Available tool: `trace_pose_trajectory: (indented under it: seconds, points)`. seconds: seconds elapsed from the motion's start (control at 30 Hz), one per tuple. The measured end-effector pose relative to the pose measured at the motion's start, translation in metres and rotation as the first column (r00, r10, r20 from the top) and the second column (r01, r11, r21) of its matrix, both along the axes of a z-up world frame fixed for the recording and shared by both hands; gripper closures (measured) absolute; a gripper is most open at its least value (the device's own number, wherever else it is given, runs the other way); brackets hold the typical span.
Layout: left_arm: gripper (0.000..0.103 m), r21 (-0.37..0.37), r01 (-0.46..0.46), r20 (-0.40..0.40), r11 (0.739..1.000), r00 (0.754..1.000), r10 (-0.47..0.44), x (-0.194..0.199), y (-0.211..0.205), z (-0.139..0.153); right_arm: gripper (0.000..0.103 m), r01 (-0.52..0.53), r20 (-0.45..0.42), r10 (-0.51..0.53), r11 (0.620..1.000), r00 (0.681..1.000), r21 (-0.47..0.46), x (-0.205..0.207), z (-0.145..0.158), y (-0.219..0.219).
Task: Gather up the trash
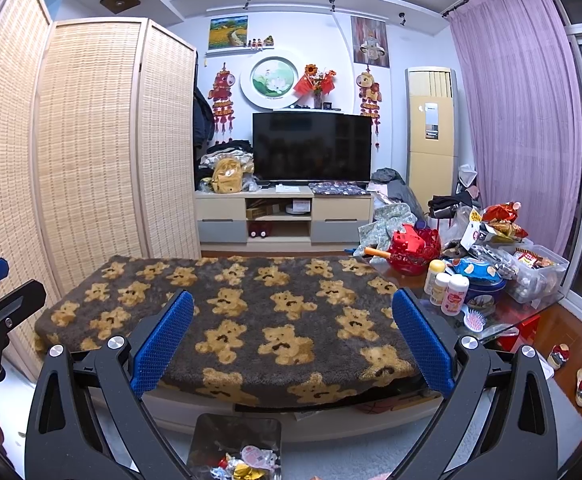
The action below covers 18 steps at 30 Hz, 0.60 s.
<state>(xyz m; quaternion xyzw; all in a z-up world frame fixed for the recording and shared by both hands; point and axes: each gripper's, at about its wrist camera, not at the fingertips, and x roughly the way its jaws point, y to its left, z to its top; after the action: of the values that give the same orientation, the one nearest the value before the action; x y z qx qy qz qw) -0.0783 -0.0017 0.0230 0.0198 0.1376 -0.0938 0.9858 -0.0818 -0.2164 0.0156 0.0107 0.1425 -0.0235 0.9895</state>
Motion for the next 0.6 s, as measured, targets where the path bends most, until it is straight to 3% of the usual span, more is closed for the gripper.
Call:
trace_pose_trajectory:
  seconds: [0.6]
  points:
    - [0.008, 0.005, 0.003, -0.002, 1.000, 1.000, -0.003, 0.0004, -0.0007, 0.0003, 0.003, 0.013, -0.001, -0.013, 1.000, 1.000, 0.008, 0.0027, 0.0005, -0.0008]
